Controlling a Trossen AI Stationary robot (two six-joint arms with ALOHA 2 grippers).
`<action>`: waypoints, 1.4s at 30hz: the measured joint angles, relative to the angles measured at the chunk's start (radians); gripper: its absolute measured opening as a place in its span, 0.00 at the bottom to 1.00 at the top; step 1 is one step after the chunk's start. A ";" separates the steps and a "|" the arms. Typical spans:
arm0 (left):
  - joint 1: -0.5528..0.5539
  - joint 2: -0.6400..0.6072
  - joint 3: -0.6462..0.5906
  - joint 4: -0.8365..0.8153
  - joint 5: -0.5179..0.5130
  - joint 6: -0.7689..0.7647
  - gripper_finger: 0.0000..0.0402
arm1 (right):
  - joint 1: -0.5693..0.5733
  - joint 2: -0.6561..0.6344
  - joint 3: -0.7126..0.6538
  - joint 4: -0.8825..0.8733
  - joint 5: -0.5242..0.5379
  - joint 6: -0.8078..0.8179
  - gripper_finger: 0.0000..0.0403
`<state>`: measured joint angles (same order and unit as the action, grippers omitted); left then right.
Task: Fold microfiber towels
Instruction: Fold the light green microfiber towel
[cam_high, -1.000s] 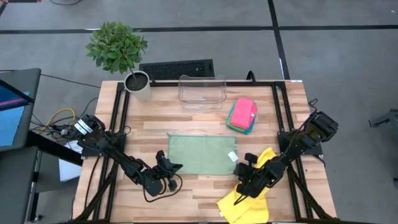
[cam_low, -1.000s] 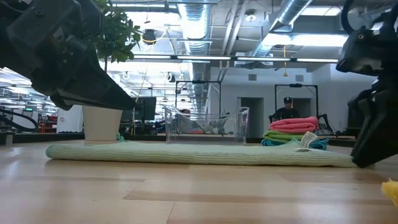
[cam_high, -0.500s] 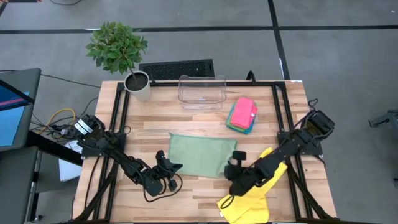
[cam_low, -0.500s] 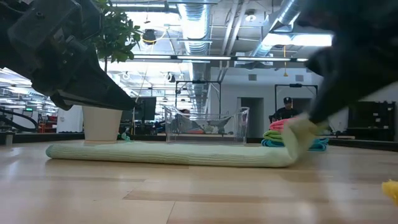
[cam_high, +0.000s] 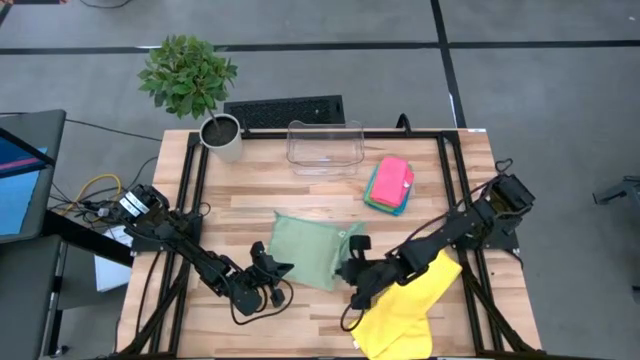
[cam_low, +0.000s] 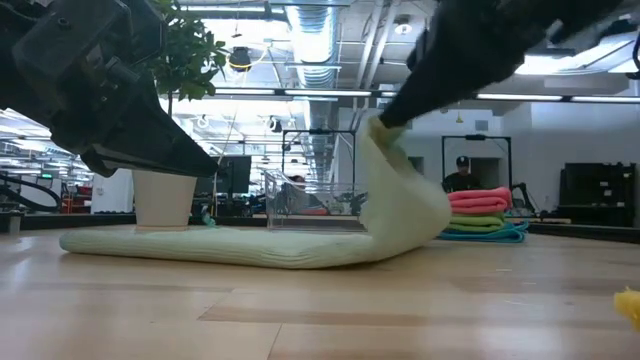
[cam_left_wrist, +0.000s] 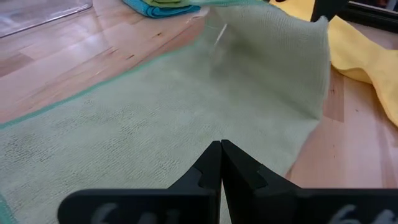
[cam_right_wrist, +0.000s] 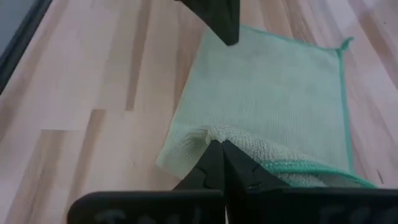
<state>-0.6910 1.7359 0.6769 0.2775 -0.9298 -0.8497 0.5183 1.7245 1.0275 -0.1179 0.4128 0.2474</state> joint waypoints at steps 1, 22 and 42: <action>0.000 0.000 0.000 0.000 0.000 0.002 0.00 | -0.004 0.000 0.000 0.008 -0.005 -0.009 0.03; 0.000 0.000 -0.012 -0.014 -0.021 -0.025 0.00 | -0.025 0.275 0.206 0.128 -0.127 -0.191 0.03; 0.000 0.000 -0.012 -0.026 -0.021 -0.029 0.00 | -0.108 0.367 0.276 0.186 -0.243 -0.248 0.03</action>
<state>-0.6914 1.7359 0.6647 0.2516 -0.9512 -0.8783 0.4105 2.0915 1.3038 0.0685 0.1697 -0.0004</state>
